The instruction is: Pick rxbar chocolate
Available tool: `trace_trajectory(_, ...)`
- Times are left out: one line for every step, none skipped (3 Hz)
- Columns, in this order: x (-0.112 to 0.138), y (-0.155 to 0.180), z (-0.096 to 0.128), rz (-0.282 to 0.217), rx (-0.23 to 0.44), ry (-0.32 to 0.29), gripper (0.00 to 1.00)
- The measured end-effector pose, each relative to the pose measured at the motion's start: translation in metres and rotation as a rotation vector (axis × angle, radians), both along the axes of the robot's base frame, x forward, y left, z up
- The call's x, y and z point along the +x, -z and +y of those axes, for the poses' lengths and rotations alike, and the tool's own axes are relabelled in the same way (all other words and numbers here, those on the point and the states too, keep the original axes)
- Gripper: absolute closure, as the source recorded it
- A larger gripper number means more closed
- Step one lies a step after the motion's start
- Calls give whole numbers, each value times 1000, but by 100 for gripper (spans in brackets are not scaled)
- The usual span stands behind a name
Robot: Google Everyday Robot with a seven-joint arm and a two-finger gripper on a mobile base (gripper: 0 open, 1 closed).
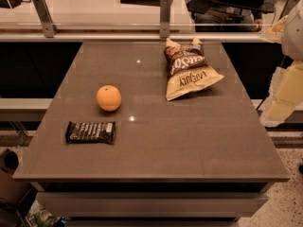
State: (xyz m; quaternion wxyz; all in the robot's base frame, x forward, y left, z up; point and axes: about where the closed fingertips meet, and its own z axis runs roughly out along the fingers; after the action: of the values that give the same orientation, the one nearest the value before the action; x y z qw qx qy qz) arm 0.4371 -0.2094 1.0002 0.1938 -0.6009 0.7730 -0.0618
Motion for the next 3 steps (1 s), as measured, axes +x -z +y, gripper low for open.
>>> trace_trajectory(0, 0, 0, 0, 0, 0, 0)
trace_trajectory(1, 1, 4, -10, 41, -17, 0)
trace_trajectory(6, 9, 16, -22, 132, -71, 0)
